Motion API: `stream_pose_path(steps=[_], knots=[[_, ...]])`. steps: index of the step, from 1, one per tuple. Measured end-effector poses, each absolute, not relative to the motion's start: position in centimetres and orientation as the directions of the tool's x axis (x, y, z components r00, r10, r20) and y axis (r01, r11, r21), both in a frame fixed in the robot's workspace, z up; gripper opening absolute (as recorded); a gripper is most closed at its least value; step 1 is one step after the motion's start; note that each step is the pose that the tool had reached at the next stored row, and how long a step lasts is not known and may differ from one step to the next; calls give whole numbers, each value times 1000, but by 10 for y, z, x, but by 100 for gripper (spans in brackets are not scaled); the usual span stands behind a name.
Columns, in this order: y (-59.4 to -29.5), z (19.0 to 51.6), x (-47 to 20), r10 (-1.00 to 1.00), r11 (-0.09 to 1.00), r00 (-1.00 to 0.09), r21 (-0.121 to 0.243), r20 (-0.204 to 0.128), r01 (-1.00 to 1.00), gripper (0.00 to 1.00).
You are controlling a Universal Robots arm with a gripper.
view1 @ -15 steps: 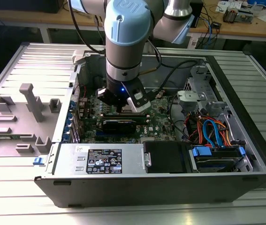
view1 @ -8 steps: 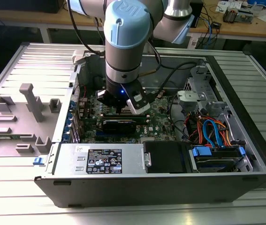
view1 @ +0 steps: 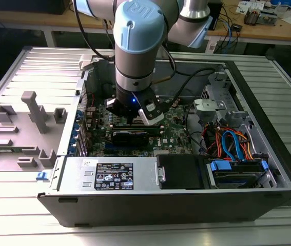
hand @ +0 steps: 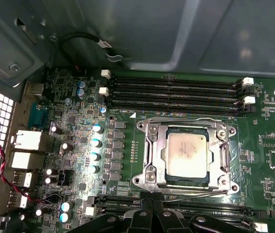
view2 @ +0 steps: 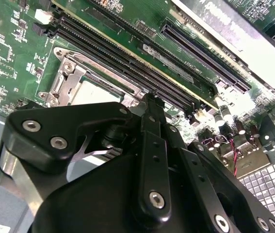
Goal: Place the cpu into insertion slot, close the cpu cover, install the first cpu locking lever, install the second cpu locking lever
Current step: 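Install the second cpu locking lever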
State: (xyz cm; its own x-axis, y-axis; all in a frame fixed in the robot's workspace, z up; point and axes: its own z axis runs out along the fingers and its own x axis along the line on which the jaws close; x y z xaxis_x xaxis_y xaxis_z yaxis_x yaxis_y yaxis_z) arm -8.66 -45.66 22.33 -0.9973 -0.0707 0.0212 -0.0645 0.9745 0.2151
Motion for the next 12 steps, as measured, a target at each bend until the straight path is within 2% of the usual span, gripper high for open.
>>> stream_pose_path(steps=[12], knots=[[-457,216,-96,-64,974,-998,220,21,-58,11]])
